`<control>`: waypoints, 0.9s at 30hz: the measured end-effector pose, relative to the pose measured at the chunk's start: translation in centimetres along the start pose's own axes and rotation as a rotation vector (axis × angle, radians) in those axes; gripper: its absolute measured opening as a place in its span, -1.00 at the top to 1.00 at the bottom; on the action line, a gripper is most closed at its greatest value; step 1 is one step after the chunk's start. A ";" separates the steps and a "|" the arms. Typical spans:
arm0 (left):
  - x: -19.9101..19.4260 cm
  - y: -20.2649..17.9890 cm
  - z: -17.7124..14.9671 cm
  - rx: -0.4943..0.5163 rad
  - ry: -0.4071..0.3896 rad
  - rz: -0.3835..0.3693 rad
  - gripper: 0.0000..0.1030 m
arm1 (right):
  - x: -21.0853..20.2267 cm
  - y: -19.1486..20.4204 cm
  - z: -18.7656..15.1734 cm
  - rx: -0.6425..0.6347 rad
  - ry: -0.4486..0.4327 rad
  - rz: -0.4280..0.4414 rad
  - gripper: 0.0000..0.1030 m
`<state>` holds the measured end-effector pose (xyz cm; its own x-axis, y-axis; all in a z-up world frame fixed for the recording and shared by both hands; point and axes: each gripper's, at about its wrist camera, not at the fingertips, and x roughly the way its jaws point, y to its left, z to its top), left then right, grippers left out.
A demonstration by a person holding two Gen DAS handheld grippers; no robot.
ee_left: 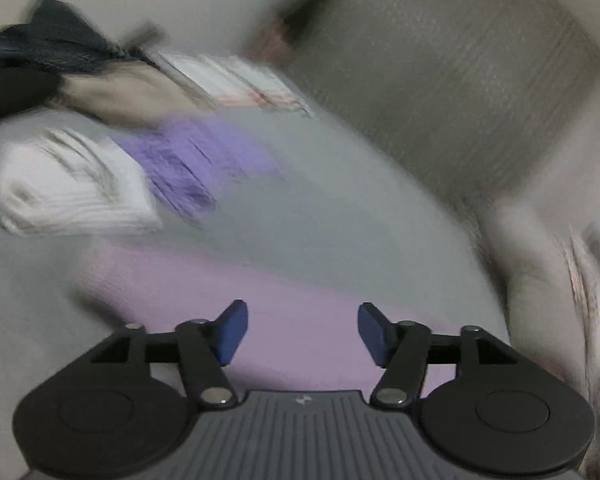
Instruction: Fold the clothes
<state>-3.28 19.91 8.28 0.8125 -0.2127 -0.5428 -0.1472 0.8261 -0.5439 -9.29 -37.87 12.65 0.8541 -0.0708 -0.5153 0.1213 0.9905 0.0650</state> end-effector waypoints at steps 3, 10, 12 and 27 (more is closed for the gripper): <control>1.2 -3.8 -5.6 0.010 0.205 -0.115 -0.49 | 0.0 0.1 -0.2 -0.008 0.010 -0.002 -1.00; 3.3 -7.6 -11.5 0.177 0.373 -0.110 -0.60 | 0.1 -1.5 -1.5 -0.062 0.077 -0.031 -1.00; 3.1 -7.8 -11.6 0.178 0.374 -0.115 -0.67 | 0.0 -2.2 -2.0 -0.067 0.097 -0.026 -1.00; 3.0 -8.4 -12.0 0.182 0.378 -0.102 -0.63 | -0.8 -7.6 -6.2 -0.101 0.253 0.011 -1.00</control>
<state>-6.36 6.02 3.54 0.5491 -0.4466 -0.7064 0.0526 0.8621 -0.5040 -13.98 -44.64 7.26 0.7003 -0.0406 -0.7127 0.0504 0.9987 -0.0073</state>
